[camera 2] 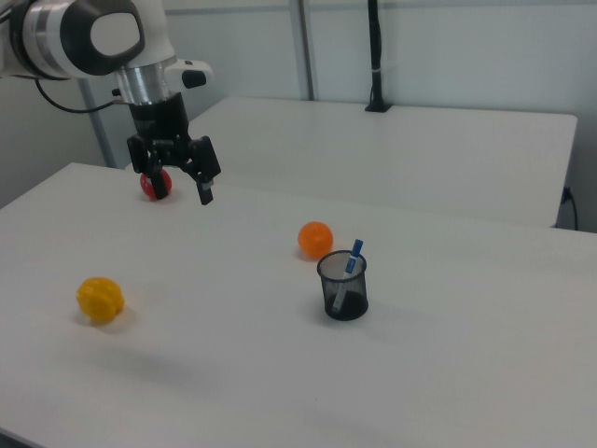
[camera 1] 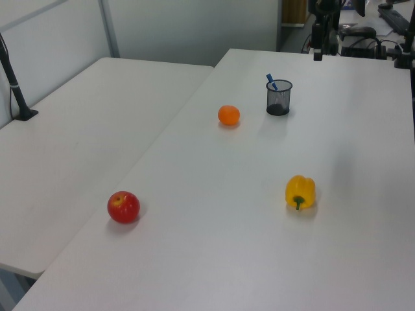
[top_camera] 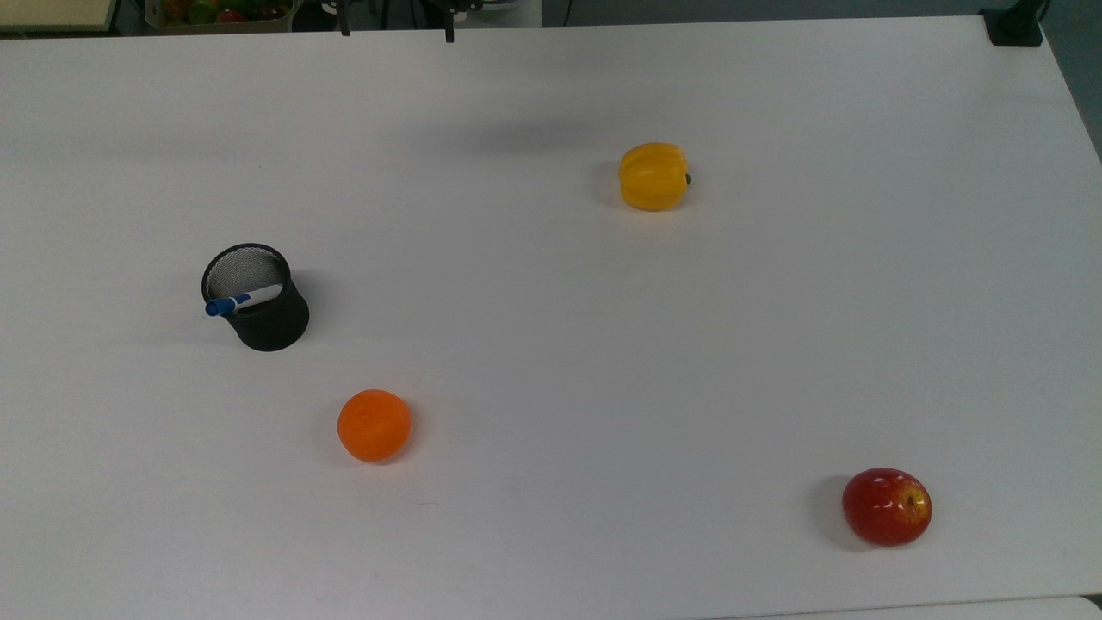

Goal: Take marker pen
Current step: 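Move the open gripper toward the black mesh pen cup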

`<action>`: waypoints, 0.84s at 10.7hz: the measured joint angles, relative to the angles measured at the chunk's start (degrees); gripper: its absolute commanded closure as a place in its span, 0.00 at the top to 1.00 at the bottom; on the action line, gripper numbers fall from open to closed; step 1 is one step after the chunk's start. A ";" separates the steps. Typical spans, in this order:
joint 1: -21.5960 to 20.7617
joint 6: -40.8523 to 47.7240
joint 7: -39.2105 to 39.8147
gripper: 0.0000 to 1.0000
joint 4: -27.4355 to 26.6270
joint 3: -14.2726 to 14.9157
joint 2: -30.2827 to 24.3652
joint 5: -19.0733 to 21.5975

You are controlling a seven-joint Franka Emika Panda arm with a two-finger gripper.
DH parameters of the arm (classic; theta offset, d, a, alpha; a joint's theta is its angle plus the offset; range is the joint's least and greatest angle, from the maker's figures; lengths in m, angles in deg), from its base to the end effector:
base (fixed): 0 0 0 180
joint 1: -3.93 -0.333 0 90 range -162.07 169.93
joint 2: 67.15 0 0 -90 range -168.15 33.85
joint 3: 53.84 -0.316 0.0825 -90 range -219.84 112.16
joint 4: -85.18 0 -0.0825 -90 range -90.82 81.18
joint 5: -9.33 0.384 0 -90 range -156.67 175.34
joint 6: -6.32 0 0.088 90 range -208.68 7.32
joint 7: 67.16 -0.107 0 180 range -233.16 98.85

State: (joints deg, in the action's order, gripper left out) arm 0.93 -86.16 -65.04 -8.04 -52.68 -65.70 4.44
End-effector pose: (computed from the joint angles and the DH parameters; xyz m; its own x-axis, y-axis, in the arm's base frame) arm 0.5638 0.0095 0.5879 0.9965 0.0726 -0.0415 0.0758 -0.9936 0.0840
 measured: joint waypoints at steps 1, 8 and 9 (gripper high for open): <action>0.00 -0.02 0.00 1.00 0.07 0.00 -0.01 0.00; 0.01 -0.02 0.00 1.00 0.05 0.00 0.05 0.00; 0.06 -0.68 -0.01 1.00 0.15 0.02 0.18 0.00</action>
State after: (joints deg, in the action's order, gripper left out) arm 0.99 -86.85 -65.05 -7.89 -52.66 -65.53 4.44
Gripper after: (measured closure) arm 0.000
